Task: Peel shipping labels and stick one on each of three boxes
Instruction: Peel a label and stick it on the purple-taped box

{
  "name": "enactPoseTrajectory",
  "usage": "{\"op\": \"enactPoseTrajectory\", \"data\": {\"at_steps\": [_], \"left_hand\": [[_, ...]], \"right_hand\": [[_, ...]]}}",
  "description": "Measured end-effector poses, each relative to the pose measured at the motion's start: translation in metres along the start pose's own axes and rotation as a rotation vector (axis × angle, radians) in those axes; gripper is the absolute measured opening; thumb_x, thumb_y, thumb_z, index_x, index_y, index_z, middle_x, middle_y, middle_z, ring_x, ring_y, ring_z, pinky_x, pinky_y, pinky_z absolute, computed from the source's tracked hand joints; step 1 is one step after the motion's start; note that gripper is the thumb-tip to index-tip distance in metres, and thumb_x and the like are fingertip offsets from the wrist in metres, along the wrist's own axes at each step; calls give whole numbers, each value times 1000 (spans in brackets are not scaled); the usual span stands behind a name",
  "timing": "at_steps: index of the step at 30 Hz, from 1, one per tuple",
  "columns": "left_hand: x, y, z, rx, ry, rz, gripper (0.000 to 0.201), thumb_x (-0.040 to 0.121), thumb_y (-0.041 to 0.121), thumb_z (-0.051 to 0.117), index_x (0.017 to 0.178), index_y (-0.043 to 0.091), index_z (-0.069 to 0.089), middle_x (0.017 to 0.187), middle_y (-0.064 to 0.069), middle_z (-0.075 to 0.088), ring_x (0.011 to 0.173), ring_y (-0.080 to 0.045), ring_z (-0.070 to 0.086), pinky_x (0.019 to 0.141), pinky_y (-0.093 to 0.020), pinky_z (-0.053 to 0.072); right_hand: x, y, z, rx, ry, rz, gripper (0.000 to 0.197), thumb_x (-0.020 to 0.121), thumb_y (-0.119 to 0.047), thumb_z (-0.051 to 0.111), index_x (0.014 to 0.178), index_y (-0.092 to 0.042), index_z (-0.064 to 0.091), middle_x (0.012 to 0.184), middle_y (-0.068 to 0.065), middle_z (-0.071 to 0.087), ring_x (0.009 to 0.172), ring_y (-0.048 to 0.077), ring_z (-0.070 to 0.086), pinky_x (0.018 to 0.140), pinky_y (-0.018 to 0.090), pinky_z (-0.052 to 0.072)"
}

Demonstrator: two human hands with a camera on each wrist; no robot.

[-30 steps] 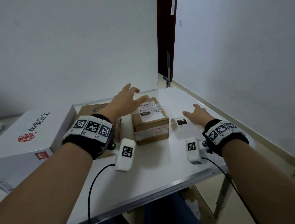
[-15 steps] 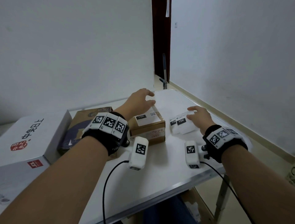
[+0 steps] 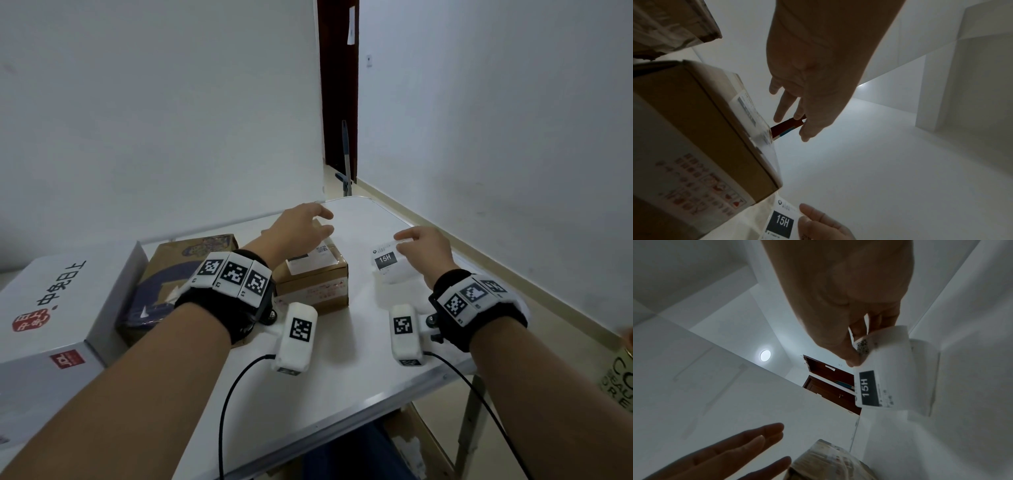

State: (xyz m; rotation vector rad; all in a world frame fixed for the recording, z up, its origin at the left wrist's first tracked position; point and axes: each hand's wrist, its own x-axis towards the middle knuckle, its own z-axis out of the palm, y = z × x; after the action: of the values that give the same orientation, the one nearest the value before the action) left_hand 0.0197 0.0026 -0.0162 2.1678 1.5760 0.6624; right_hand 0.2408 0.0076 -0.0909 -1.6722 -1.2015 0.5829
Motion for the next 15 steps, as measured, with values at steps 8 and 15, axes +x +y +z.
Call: {"op": "enactPoseTrajectory", "data": {"at_steps": [8,15], "left_hand": [[-4,-8,-19,-396,85,-26,28,96,20,54,121,13,64,110,0,69,95,-15,66,82,-23,55],[-33,-41,-64,-905,110,-300,30,99,27,51,105,2,67,94,-11,73,73,-15,68,59,-20,56]], "right_hand": [[-17,-63,-5,322,-184,-199,41,86,2,52,111,-27,69,124,1,64,109,24,63,92,38,54],[-50,-127,39,568,-578,-289,39,88,11,51,100,-20,72,123,10,64,96,20,69,73,26,58]]}}
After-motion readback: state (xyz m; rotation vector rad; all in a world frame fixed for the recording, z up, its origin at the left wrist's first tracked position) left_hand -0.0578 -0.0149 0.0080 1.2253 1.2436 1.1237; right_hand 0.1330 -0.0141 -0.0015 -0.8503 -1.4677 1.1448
